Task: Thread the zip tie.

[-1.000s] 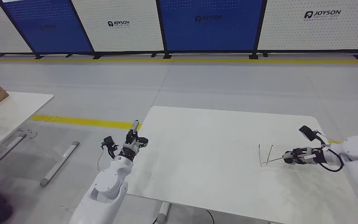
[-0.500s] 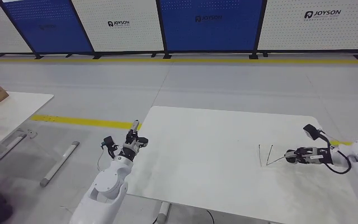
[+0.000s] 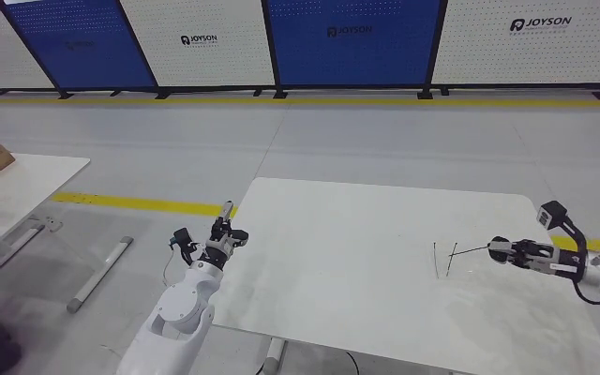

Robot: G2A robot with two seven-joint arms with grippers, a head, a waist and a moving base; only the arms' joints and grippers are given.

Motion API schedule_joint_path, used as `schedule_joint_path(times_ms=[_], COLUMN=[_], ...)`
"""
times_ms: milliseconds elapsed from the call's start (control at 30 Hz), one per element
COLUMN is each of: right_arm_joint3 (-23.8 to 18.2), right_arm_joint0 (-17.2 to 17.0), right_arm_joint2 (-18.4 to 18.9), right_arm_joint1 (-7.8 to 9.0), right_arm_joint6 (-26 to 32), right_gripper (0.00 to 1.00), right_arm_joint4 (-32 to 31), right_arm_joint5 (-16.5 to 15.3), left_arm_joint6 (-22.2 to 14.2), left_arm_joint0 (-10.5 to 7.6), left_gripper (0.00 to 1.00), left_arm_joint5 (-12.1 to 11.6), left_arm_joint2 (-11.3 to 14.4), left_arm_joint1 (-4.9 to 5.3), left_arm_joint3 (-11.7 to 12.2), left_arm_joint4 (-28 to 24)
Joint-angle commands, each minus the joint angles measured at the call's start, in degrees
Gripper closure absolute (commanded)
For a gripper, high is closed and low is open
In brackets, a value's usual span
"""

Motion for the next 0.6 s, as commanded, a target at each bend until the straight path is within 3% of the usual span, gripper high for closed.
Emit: schedule_joint_path(times_ms=[0,100,333,467,567], right_arm_joint3=[0.05,-0.23,-12.11,-17.73,-18.97], right_arm_joint0=[0.03,-0.21,-6.04,-6.43,-6.02], right_arm_joint2=[-0.01,-0.11,-1.11,-4.42,-8.0], right_arm_joint1=[-0.02,-0.07,-1.78,-3.81,-5.95], right_arm_joint6=[0.0,-0.11,-4.43,-8.8,-16.12], right_gripper=[1.0,1.0,1.0,1.0,1.0], right_arm_joint4=[0.03,0.1,6.22,5.98,5.19], right_arm_joint5=[0.0,0.08,0.0,0.0,0.0], left_arm_joint6=[0.0,0.0,0.0,0.0,0.0], left_arm_joint0=[0.0,0.0,0.0,0.0,0.0], left_gripper=[0.0,0.0,0.0,0.0,0.0], left_arm_joint5=[0.0,0.0,0.0,0.0,0.0], left_arm_joint2=[0.0,0.0,0.0,0.0,0.0], left_arm_joint1=[0.0,0.0,0.0,0.0,0.0], left_arm_joint3=[0.0,0.0,0.0,0.0,0.0], left_arm_joint4=[0.0,0.0,0.0,0.0,0.0])
